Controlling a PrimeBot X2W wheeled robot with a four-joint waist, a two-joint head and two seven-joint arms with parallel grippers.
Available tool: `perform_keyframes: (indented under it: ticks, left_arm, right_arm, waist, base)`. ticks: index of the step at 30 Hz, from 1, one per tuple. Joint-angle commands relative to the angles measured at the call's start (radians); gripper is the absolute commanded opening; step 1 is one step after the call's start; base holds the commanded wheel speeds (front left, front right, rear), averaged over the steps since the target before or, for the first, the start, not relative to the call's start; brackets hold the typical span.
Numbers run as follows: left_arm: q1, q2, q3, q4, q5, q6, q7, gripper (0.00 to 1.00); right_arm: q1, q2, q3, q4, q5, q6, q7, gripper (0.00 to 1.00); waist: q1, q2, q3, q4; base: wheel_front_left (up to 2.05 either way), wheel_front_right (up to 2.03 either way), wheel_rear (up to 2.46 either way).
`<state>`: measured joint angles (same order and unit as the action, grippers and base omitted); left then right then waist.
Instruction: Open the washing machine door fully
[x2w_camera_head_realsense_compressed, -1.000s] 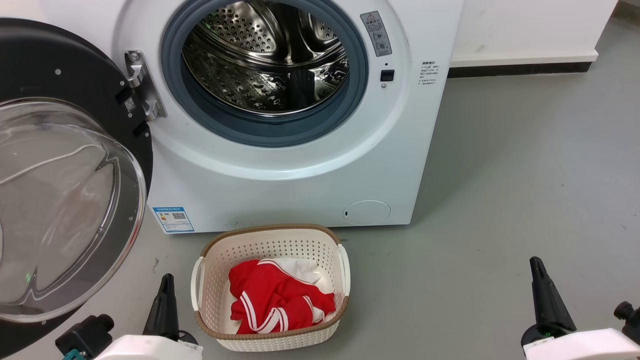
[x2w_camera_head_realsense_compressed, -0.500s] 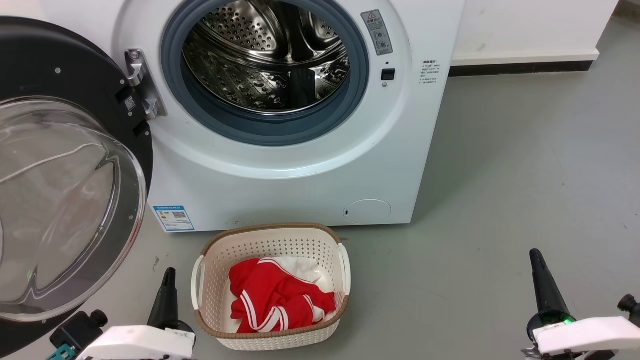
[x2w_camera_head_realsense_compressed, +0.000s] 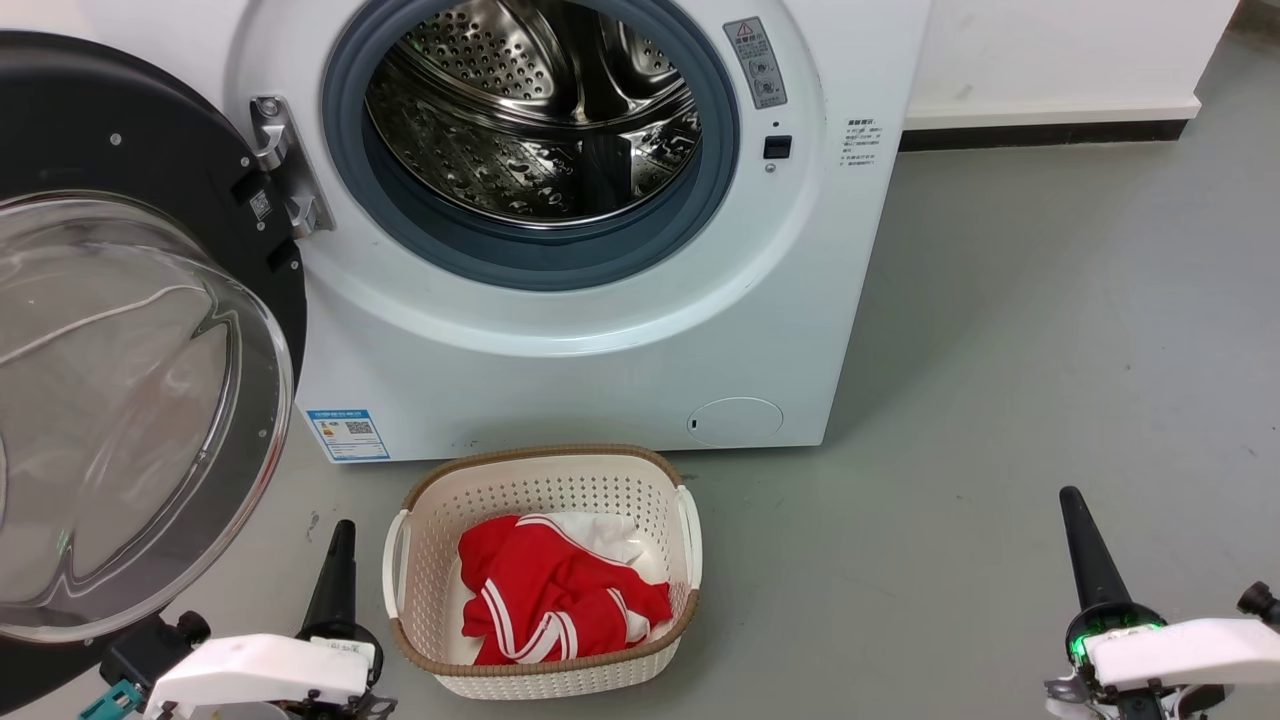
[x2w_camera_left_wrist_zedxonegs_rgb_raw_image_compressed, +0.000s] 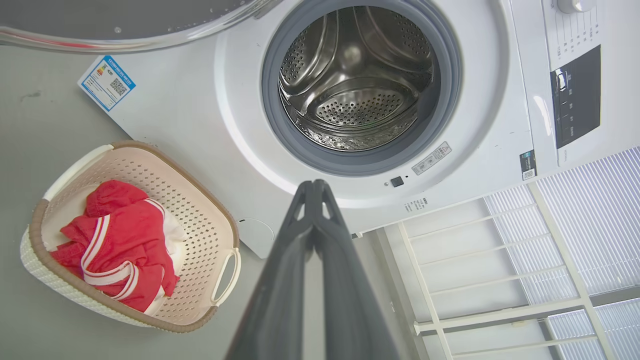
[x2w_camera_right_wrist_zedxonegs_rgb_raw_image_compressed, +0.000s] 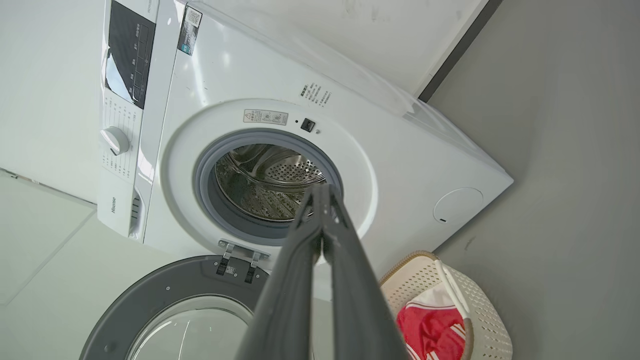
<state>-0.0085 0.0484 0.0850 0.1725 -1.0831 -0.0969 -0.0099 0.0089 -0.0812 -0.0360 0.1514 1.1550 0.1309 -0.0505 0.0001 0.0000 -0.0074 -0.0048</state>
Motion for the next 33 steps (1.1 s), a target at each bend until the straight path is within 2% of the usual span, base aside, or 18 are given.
perform_keyframes:
  ticks: [1,33]
  left_arm:
    - [-0.022,0.002,0.005,-0.002,-0.028,-0.005,0.007,0.0]
    - [-0.074,0.003,0.021,0.044,-0.333,-0.025,0.079,0.0]
  right_arm:
    - [-0.026,-0.007,-0.004,-0.001,0.028,0.0,0.008,0.0]
    - [-0.084,-0.002,-0.024,0.056,0.311,0.0,0.085,0.0]
  waist:
    - [-0.0001,0.0,0.0,0.0]
    - [-0.0001,0.0,0.006,0.003]
  base:
    - [0.0,0.0,0.0]
    - [0.0,0.0,0.0]
